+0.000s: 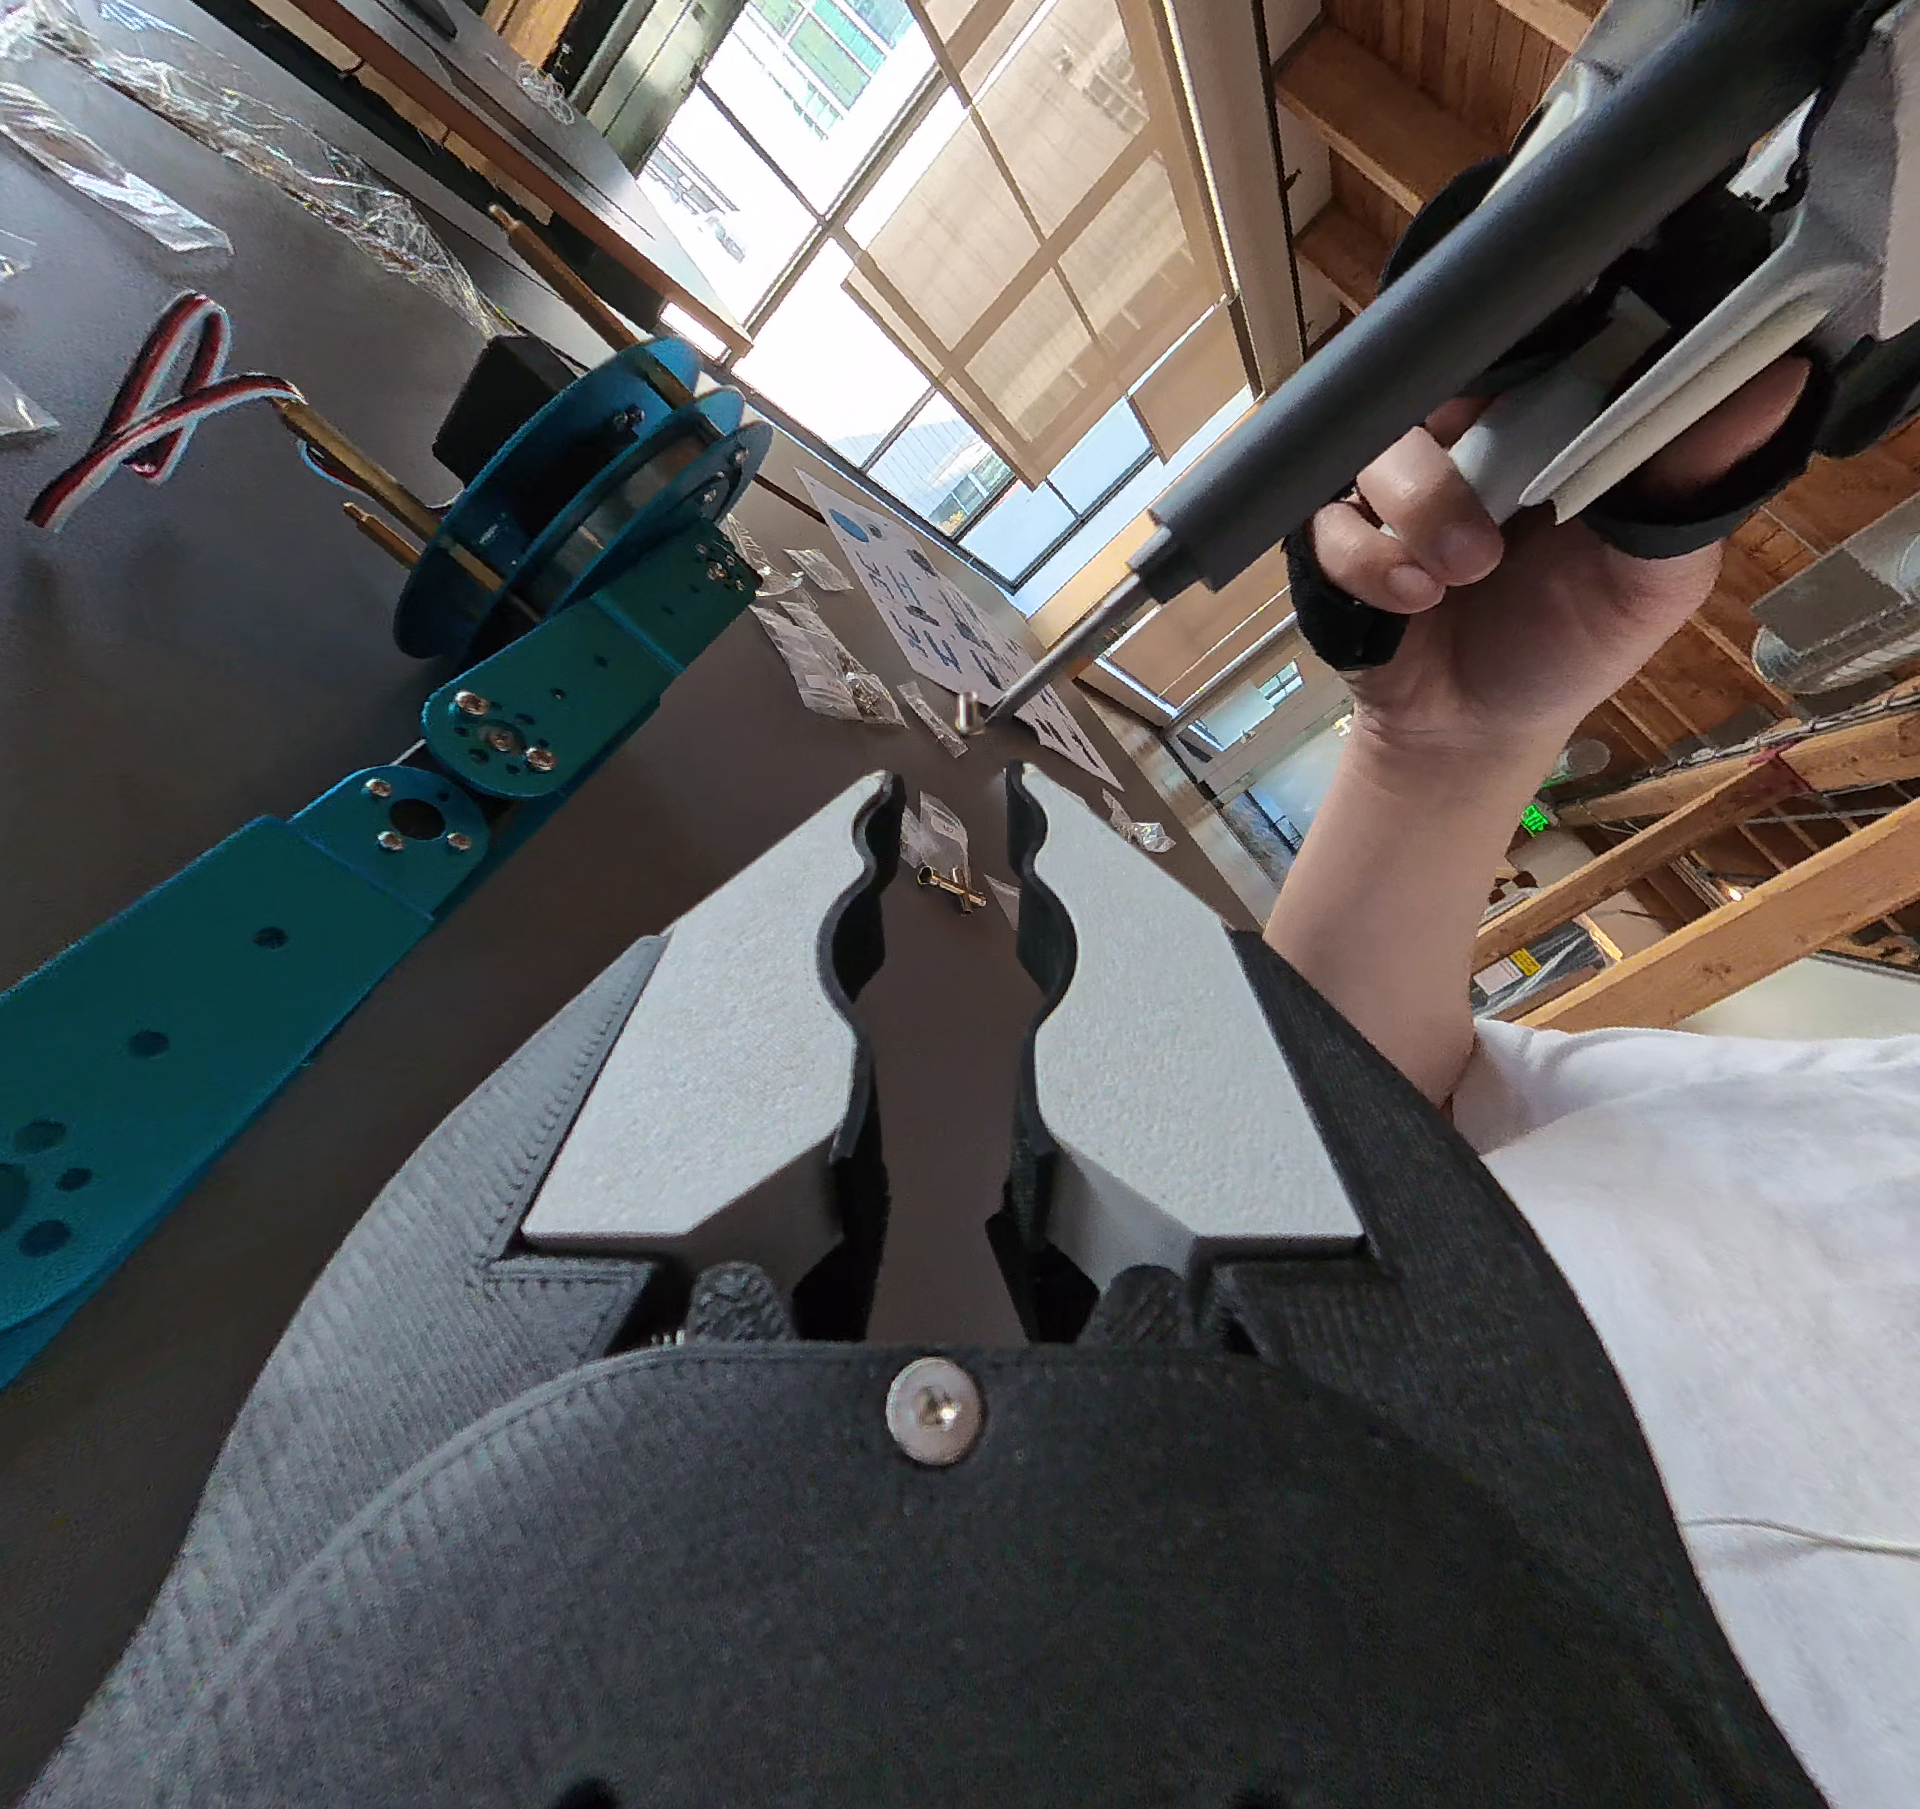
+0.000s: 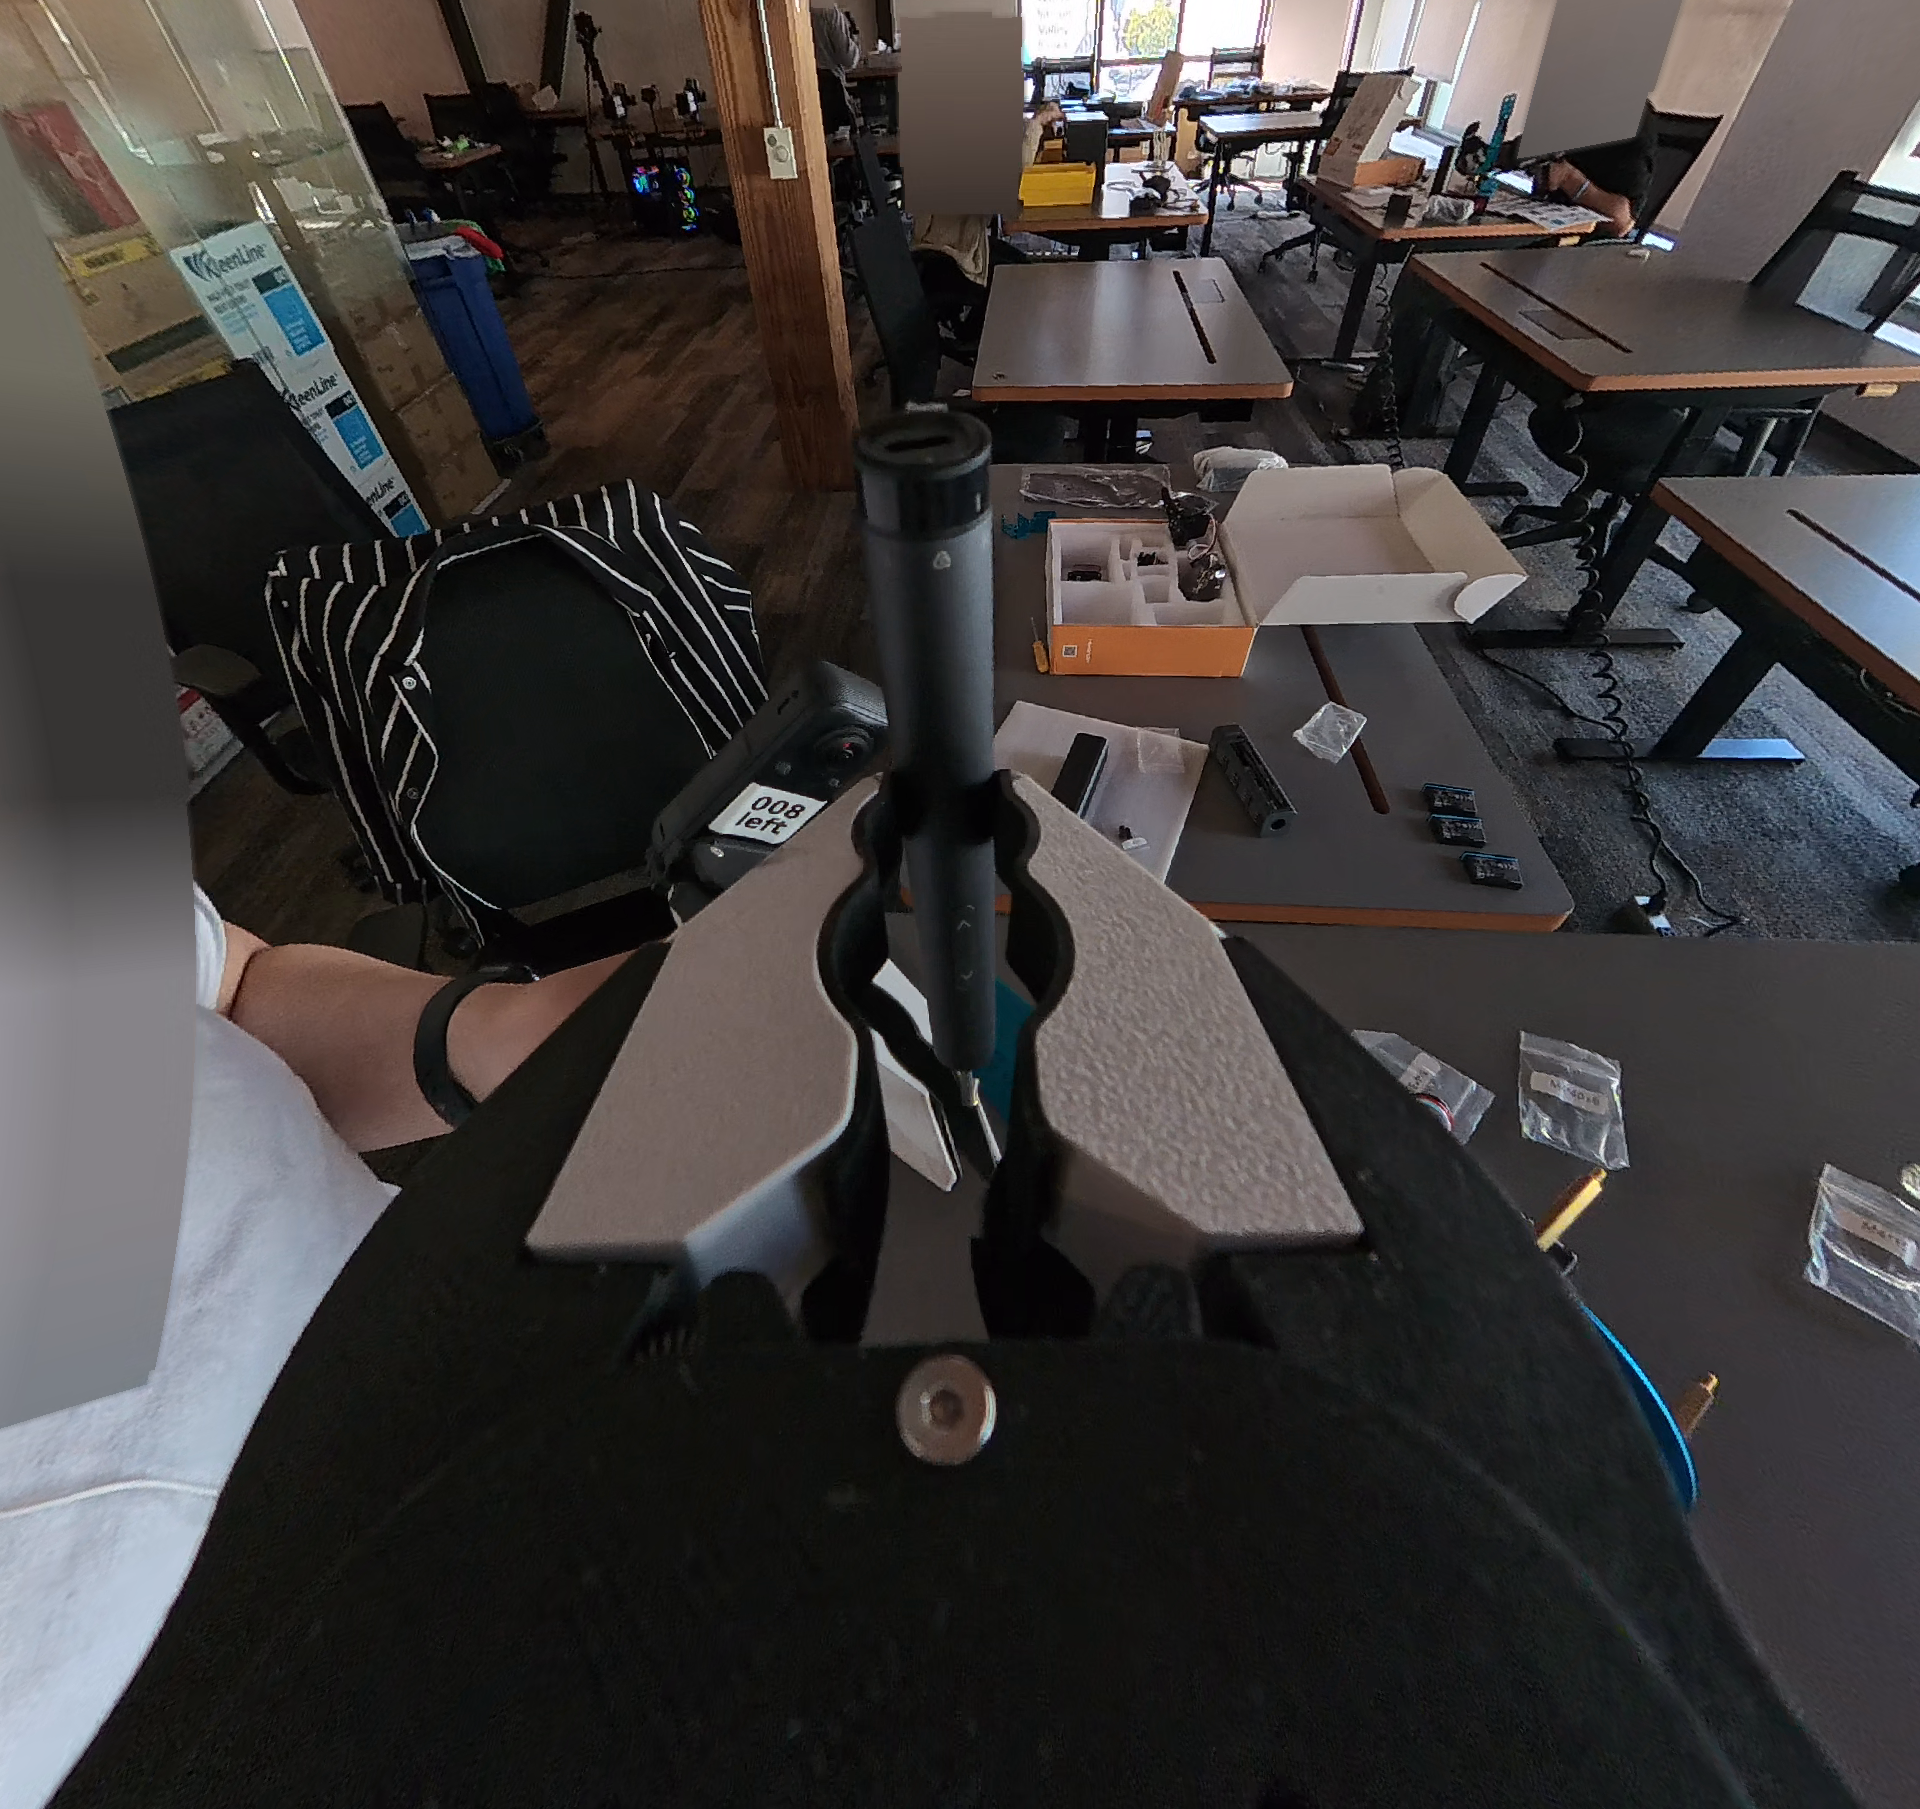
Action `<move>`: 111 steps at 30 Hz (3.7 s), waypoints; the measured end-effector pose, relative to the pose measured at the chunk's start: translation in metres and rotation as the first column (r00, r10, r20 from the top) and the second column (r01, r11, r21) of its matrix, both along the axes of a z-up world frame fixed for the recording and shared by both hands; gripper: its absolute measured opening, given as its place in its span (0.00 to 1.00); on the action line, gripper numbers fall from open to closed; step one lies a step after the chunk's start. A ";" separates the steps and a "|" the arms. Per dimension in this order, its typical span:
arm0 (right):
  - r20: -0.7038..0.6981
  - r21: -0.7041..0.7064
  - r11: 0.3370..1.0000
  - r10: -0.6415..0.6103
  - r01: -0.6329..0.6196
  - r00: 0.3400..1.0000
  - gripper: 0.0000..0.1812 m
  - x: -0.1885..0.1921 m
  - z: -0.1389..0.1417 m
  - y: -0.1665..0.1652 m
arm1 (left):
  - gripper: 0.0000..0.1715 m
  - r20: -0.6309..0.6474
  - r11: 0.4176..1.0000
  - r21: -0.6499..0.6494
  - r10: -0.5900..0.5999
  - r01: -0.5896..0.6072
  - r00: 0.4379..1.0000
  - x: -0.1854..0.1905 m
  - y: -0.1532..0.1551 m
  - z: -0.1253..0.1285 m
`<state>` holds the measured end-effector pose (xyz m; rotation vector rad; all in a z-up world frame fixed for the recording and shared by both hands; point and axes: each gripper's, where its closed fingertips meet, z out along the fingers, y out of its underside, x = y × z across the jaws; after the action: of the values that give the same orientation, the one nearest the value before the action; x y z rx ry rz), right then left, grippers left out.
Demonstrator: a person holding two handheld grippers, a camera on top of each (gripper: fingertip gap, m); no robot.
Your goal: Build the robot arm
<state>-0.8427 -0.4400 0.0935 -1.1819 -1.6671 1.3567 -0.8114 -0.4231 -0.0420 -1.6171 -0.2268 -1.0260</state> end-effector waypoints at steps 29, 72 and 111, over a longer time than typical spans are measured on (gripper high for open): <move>0.013 -0.054 0.999 0.002 -0.001 1.000 0.09 0.006 0.000 0.003 | 0.00 -0.282 0.980 0.176 0.143 -0.095 0.949 -0.001 -0.001 0.006; 0.109 -0.073 0.993 0.103 -0.095 0.989 0.09 0.017 -0.010 -0.006 | 0.02 -0.605 0.972 0.230 0.106 0.045 0.789 0.029 -0.011 0.001; 0.114 0.061 0.994 0.085 -0.093 0.990 0.09 -0.060 -0.053 0.022 | 0.09 -0.664 0.957 0.235 0.028 0.172 0.747 -0.058 0.026 0.061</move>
<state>-0.9026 -0.4184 0.0410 -1.1760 -1.8492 1.2991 -0.8689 -0.3969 0.0189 -1.6268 0.4582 -0.4476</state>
